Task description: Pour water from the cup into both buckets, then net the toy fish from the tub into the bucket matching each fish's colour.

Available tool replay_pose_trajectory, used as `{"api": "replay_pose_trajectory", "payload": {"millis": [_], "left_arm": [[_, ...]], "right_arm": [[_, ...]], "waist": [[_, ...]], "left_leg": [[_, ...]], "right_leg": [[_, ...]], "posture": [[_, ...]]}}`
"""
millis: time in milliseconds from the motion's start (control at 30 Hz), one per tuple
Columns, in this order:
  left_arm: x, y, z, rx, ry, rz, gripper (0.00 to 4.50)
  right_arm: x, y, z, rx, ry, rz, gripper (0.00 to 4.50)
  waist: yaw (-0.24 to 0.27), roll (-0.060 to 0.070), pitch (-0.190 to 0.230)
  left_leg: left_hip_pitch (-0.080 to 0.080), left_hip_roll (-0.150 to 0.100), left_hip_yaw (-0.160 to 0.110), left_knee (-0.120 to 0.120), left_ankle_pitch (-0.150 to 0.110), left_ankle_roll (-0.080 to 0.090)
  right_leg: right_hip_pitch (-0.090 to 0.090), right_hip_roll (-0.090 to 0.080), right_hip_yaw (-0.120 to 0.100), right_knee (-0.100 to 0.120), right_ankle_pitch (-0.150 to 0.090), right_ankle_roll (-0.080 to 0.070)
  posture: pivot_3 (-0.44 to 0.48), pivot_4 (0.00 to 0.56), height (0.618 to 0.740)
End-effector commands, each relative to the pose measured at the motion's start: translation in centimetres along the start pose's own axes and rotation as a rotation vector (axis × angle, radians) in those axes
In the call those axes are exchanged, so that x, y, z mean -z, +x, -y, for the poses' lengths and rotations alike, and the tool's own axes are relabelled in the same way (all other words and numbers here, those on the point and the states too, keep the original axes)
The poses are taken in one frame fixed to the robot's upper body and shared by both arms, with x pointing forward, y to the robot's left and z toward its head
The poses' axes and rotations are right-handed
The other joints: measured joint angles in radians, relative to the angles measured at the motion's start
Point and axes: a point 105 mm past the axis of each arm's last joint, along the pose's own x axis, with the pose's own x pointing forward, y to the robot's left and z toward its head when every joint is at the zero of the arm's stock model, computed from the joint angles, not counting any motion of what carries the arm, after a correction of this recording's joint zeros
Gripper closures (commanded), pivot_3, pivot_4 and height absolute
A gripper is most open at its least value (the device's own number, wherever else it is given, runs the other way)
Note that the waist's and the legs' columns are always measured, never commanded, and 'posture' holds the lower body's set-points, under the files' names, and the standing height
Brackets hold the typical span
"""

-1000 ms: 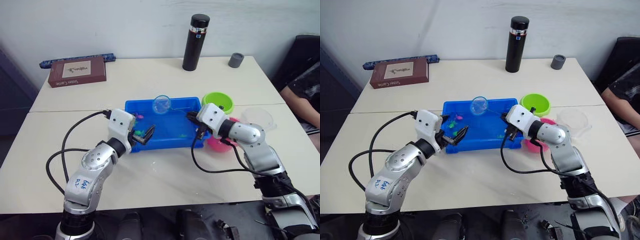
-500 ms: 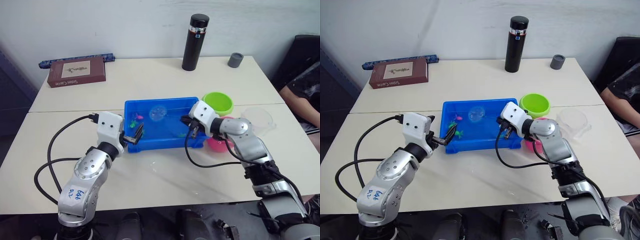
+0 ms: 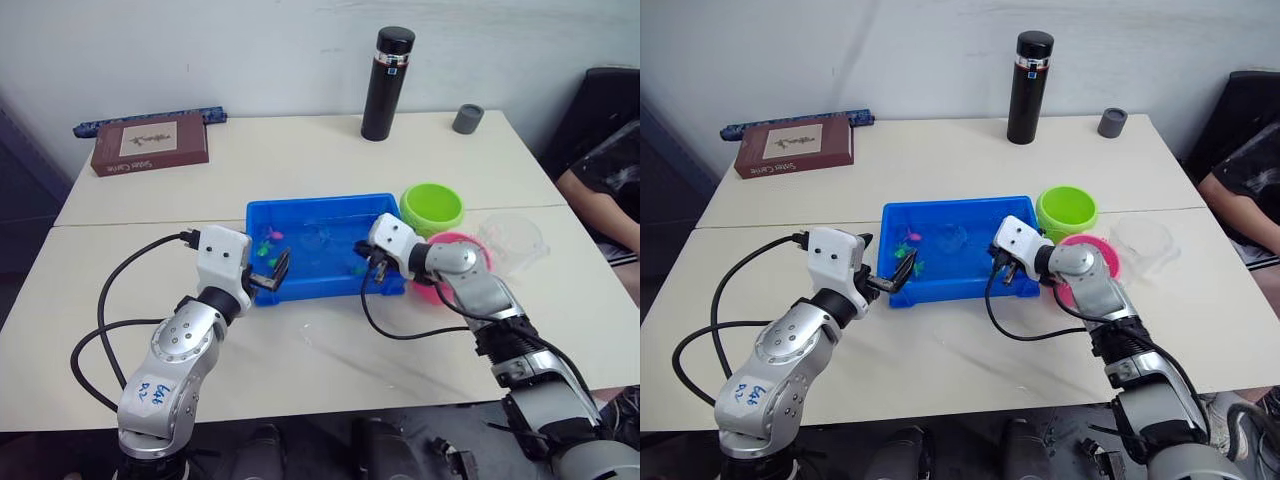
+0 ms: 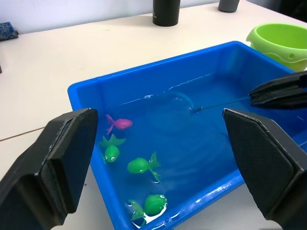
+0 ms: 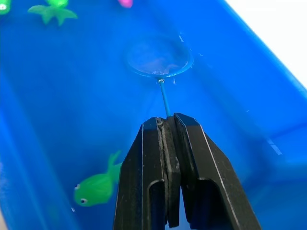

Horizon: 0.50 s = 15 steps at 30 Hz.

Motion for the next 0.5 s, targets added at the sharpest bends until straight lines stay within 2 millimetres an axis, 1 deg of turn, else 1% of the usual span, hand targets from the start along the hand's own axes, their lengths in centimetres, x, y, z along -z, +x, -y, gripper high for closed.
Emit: {"api": "replay_pose_trajectory", "payload": {"millis": [33,133,500], "left_arm": [[-1.0,-0.3,0.2,-0.001,0.012,0.042,0.02],[-1.0,-0.4,0.4,0.002,0.010,0.041,0.02],[-0.9,-0.4,0.4,-0.002,0.003,0.041,0.02]], "right_arm": [[-1.4,0.3,0.2,0.004,-0.041,0.037,4.50],[-1.8,0.8,-0.2,-0.009,-0.028,0.050,4.50],[-3.2,2.1,-0.5,-0.028,0.000,0.083,4.50]], "waist": [[-0.005,0.000,0.000],[-0.010,0.000,0.000],[-0.012,0.000,0.000]], "left_leg": [[0.000,0.000,0.000,0.000,0.000,0.000],[0.000,0.000,0.000,0.000,0.000,0.000],[0.000,0.000,0.000,-0.001,0.000,0.000]], "right_leg": [[0.000,0.000,0.000,0.000,0.000,0.000],[0.000,0.000,0.000,0.000,0.000,0.000],[0.000,0.000,0.000,0.000,0.000,0.000]], "posture": [[0.000,0.150,0.740],[0.000,0.150,0.740],[0.000,0.150,0.740]]}}
